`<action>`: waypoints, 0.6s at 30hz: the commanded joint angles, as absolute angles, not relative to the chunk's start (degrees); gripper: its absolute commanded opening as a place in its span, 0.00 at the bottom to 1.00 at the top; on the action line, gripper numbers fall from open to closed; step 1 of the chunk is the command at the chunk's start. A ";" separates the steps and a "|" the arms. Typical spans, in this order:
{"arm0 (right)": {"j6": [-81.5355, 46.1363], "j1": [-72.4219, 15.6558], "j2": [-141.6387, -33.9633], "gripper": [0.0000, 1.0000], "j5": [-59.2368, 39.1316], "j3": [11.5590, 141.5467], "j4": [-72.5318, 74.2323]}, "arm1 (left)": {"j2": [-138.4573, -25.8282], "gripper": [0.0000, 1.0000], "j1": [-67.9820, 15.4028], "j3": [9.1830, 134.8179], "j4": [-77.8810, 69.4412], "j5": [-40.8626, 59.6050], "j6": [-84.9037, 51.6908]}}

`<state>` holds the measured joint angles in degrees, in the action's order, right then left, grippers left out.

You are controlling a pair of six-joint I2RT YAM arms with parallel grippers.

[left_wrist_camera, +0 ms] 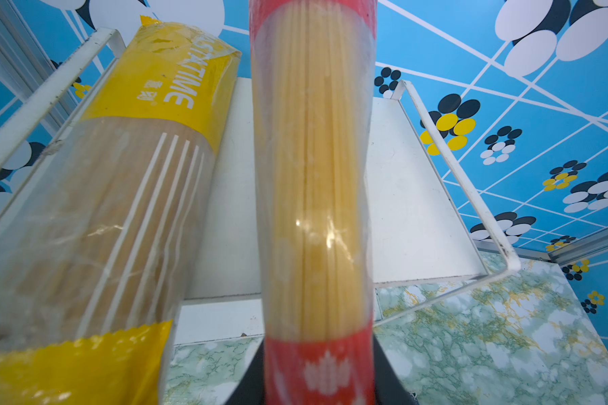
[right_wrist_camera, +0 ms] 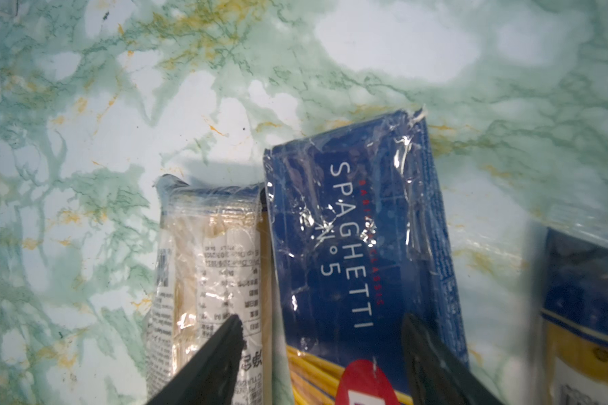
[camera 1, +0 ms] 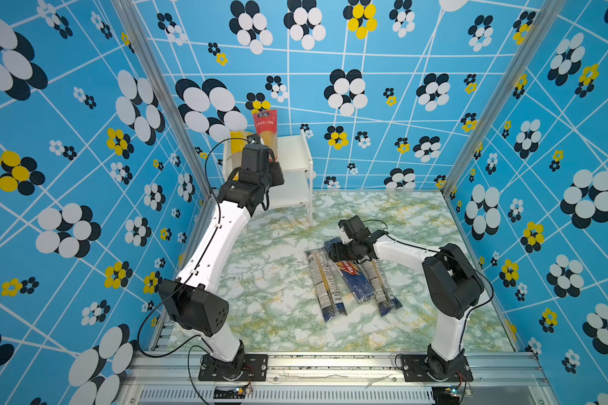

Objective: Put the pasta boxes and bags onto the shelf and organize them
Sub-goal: 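Lower the red bag onto the top tier beside the yellow bag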

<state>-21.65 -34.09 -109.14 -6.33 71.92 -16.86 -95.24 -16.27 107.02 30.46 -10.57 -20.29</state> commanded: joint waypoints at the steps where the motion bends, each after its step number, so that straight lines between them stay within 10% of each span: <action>1: -21.88 -33.40 -112.32 0.74 -6.15 69.23 -21.30 | -94.03 0.26 -16.57 110.85 20.80 -12.64 -20.39; 18: -21.99 -33.37 -112.34 0.75 -6.06 68.71 -21.10 | -93.56 0.32 -16.60 109.52 20.40 -13.16 -20.34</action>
<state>-21.65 -34.09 -109.14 -6.33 71.64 -16.40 -95.26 -16.27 107.02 29.65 -11.46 -20.32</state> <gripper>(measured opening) 0.745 0.318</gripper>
